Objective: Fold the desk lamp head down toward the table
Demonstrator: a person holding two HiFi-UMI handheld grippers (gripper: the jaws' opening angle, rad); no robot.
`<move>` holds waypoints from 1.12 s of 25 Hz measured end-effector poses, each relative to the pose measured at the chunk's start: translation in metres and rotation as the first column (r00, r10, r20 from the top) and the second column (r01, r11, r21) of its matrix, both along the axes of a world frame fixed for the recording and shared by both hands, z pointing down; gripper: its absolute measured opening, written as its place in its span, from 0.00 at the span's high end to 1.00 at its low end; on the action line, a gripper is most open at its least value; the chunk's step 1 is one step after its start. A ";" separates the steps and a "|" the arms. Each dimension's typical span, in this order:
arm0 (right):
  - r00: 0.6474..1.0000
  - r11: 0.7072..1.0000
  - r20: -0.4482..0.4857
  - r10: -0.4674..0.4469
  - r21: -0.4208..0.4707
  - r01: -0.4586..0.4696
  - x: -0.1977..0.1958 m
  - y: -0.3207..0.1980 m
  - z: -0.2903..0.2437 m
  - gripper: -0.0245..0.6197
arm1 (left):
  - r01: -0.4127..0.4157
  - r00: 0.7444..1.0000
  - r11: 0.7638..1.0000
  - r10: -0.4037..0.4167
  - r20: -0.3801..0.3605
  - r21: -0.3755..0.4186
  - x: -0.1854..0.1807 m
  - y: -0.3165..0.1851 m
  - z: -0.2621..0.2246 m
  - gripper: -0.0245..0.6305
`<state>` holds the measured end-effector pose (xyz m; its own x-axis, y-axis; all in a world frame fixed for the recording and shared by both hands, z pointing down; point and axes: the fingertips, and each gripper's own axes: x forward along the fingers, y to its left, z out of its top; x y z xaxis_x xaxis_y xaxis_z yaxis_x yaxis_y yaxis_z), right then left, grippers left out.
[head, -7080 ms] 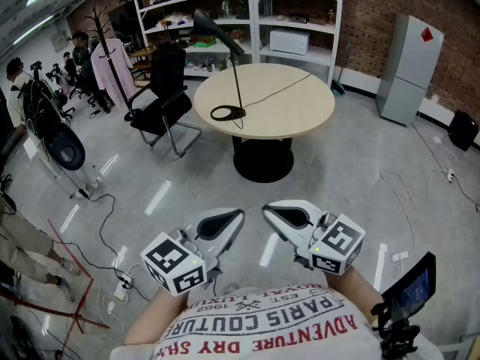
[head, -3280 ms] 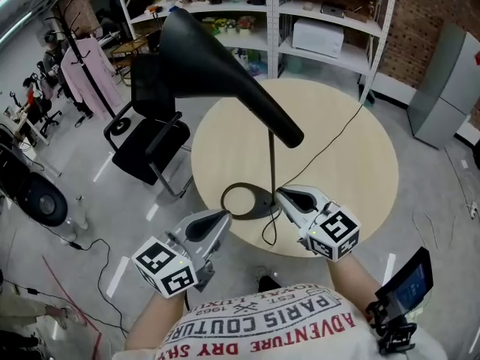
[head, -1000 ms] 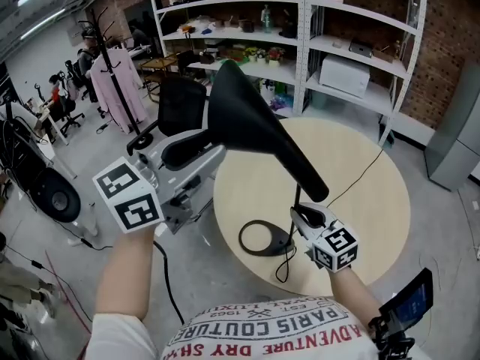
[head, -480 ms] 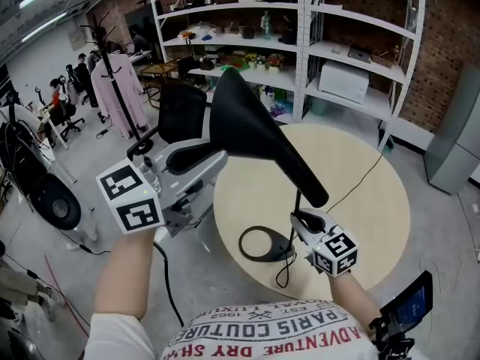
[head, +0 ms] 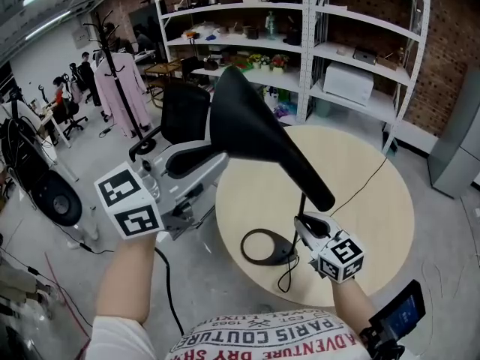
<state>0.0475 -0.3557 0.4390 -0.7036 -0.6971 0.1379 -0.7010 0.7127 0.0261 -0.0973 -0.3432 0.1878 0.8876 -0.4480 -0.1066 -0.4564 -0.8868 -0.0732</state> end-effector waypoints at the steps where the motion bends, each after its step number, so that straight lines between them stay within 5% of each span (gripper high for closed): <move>1: 1.000 1.000 0.001 0.000 -0.002 0.000 0.001 0.001 0.000 0.90 | -0.001 1.000 1.000 0.001 -0.004 -0.001 0.000 0.000 0.001 0.88; 28: 1.000 1.000 0.017 0.010 0.008 -0.011 0.001 -0.004 -0.008 0.90 | 0.036 0.998 0.999 -0.038 -0.056 -0.032 -0.012 -0.007 0.014 0.89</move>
<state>0.0487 -0.3596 0.4311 -0.6984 -0.7054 0.1208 -0.7088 0.7051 0.0199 -0.1096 -0.3502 0.2022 0.8632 -0.4846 -0.1416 -0.4918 -0.8705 -0.0197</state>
